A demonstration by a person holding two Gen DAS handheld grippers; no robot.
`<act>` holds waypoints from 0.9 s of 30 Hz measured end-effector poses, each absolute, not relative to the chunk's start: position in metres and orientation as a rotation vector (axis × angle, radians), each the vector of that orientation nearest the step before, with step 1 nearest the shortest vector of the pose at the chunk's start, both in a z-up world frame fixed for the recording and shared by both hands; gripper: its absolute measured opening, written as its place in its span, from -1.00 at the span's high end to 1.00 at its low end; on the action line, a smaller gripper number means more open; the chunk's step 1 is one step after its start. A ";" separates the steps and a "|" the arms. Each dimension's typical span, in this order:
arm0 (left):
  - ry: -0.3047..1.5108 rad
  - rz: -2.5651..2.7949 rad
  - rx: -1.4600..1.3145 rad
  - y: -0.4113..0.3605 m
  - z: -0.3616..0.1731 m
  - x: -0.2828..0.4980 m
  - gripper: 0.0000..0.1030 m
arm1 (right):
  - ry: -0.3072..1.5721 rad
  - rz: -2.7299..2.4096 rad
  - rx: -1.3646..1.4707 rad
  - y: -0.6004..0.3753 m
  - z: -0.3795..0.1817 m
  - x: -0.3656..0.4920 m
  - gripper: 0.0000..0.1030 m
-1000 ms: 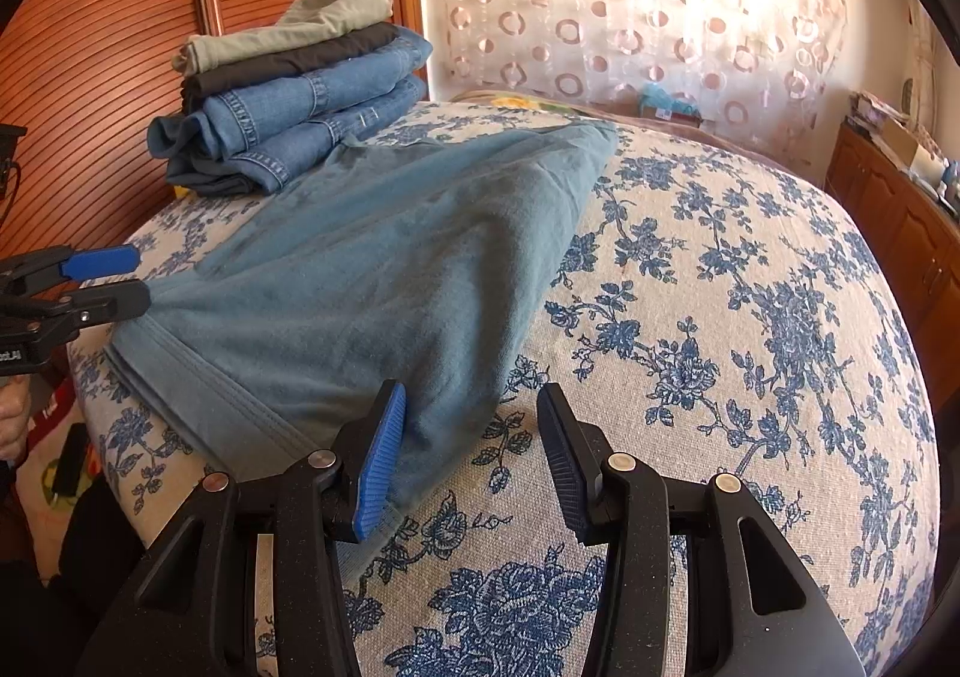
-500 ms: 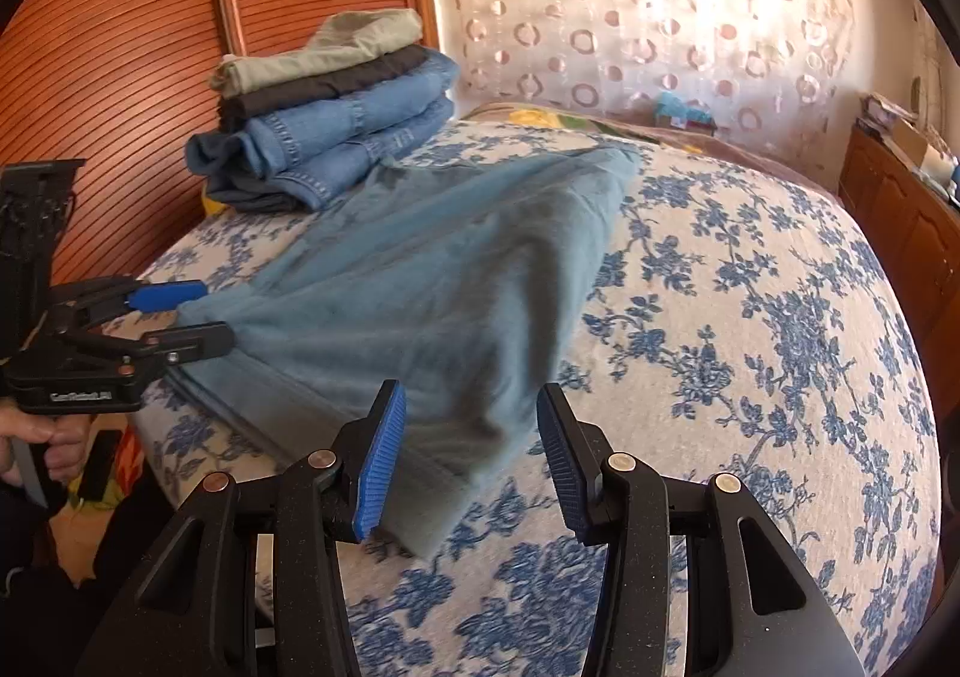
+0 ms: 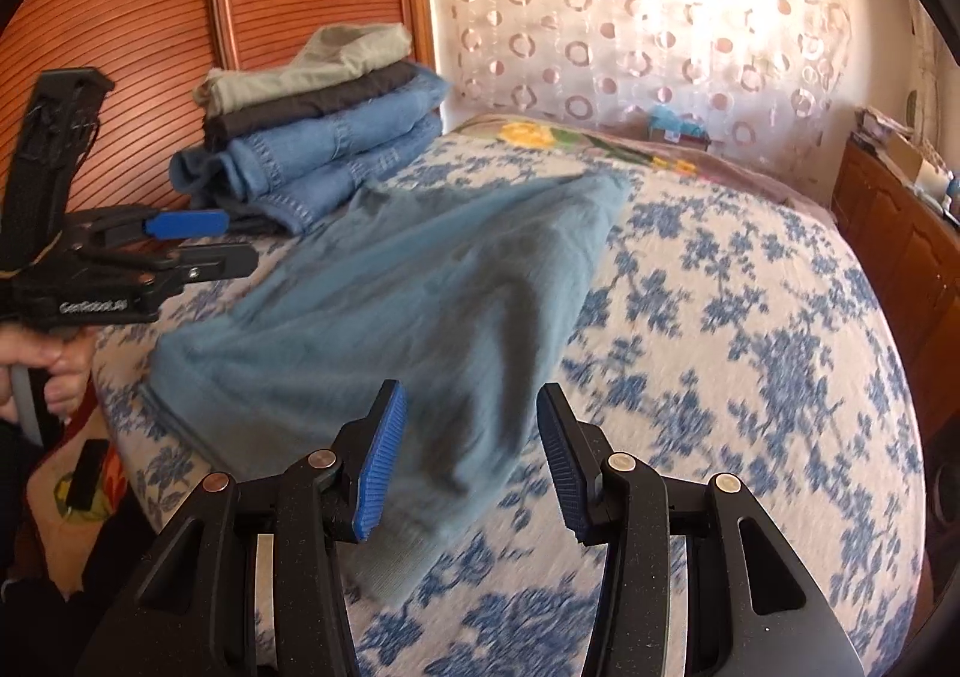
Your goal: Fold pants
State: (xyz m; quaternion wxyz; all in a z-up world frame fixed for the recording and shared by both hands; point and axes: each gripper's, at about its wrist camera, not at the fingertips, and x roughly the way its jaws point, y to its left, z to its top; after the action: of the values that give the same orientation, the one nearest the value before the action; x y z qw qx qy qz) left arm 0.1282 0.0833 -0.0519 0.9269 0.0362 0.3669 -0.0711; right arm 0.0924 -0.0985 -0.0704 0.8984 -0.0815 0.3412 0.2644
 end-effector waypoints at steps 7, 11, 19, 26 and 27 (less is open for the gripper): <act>0.796 -0.144 0.083 0.088 -0.063 0.173 0.19 | 0.730 0.539 -0.155 -0.100 -0.079 0.109 0.11; 0.831 -0.139 0.069 0.091 -0.070 0.196 0.31 | 0.741 0.545 -0.153 -0.098 -0.084 0.112 0.11; 0.850 -0.117 0.092 0.085 -0.073 0.218 0.46 | 0.749 0.566 -0.136 -0.100 -0.088 0.110 0.11; 0.869 -0.073 0.128 0.080 -0.077 0.232 0.45 | 0.737 0.567 -0.134 -0.100 -0.087 0.108 0.11; 0.872 -0.069 0.135 0.079 -0.078 0.234 0.44 | 0.737 0.568 -0.132 -0.101 -0.087 0.107 0.11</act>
State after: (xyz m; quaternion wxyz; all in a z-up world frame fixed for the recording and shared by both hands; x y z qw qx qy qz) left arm 0.2340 0.0789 -0.0782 0.9036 0.0653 0.4221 -0.0335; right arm 0.1074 -0.1006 -0.0870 0.8916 -0.0637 0.3550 0.2736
